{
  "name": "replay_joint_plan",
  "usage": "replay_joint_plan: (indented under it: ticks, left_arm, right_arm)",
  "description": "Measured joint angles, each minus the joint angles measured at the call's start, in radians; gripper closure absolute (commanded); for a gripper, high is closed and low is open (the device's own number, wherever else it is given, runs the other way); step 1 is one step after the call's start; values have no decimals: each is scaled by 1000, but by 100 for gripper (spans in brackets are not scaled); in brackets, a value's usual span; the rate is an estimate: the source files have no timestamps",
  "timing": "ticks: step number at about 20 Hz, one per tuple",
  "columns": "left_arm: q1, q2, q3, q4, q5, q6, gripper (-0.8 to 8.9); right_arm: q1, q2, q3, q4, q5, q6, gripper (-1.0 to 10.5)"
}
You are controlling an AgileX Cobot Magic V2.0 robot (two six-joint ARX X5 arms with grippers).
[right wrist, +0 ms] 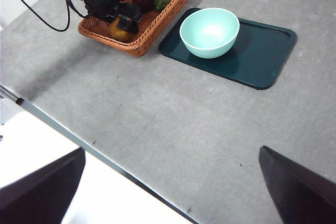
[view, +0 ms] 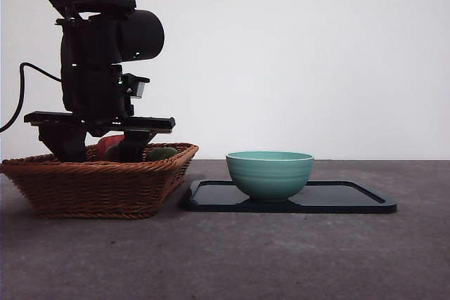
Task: Pick up the wifruite, put it on the bowl, pick up the plate, put it on desk
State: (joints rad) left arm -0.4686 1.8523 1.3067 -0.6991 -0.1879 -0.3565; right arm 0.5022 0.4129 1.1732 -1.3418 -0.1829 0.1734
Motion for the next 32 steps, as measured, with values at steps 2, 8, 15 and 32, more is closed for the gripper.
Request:
replay_joint_plan:
  ticks: [2,8,15,32]
  left_arm:
    - [0,0,1,-2,0,0,436]
    - [0,17,95,-100,4,45,339]
    - [0,-117,142,-148,4,90,300]
    - [-84,-777,146,-469,386,314,189]
  right_arm:
    - [0,0,0,0,0,0,344]
    - [0,0,0,0,0,0,344]
    - [0,0,0,0,0,0,344]
    - [0,0,0,0,2,0,344]
